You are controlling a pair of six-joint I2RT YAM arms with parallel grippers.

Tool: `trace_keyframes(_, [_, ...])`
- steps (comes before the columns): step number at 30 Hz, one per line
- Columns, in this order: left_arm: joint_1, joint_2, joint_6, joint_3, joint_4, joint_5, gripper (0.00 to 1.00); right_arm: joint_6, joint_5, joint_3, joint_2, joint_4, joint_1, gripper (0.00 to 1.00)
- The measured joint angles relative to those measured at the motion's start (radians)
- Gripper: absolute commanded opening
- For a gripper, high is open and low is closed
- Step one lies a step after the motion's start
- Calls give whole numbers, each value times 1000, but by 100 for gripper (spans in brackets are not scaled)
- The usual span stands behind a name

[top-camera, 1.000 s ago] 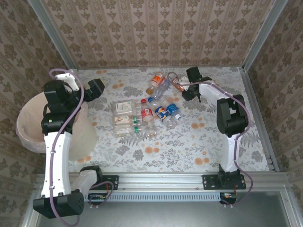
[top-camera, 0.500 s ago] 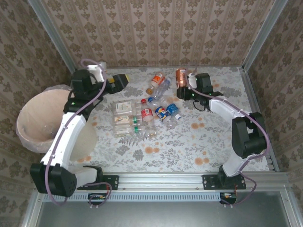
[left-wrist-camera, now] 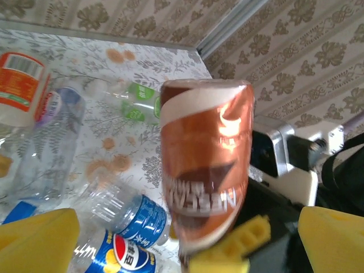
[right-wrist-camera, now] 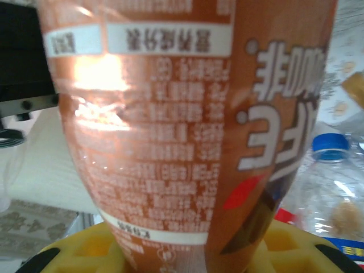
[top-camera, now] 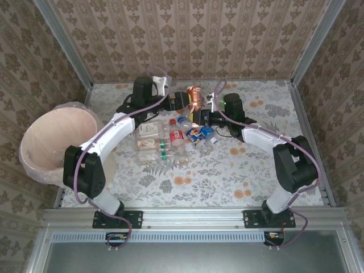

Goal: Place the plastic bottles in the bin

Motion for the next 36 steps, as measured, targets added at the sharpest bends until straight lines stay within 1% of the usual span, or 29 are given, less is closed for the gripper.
trace_keyframes(5, [-19,39,-19,21,31,18,100,-3,-47,33,-1,-1,27,23])
trace_keyframes(6, [-19,44,-22,28,32,18,97,-3,-50,37,-1,-2,32,24])
trace_keyframes(9, [-20,62,-26,51,34,18,78,-3,-60,51,-1,-3,43,25])
trace_keyframes(10, [-21,67,-24,59,30,19,70,-2,-64,56,-1,-5,45,26])
trace_keyframes(11, [-22,72,-25,67,31,26,65,1,-63,63,-1,-15,46,28])
trace_keyframes(13, [-28,73,-22,80,26,24,60,2,-64,67,-1,-28,47,31])
trace_keyframes(15, [-29,73,-23,87,23,18,56,2,-64,78,-1,-40,47,37])
trace_keyframes(17, [-29,73,-25,92,22,18,54,3,-65,91,-1,-55,47,49])
trace_keyframes(19, [-29,69,-21,93,17,11,53,2,-66,98,-1,-69,47,59])
trace_keyframes(24, [-28,62,6,90,-34,-48,53,-32,-54,103,-5,-86,47,86])
trace_keyframes(26, [-27,47,21,88,-57,-77,53,-59,-32,103,-17,-114,47,100])
trace_keyframes(29, [-23,-1,48,82,-101,-133,52,-99,16,90,-67,-143,42,100])
trace_keyframes(32, [-13,-73,79,82,-148,-192,51,-120,77,52,-148,-145,30,100])
trace_keyframes(36, [17,-172,127,84,-225,-298,51,-138,193,-6,-245,-142,2,100])
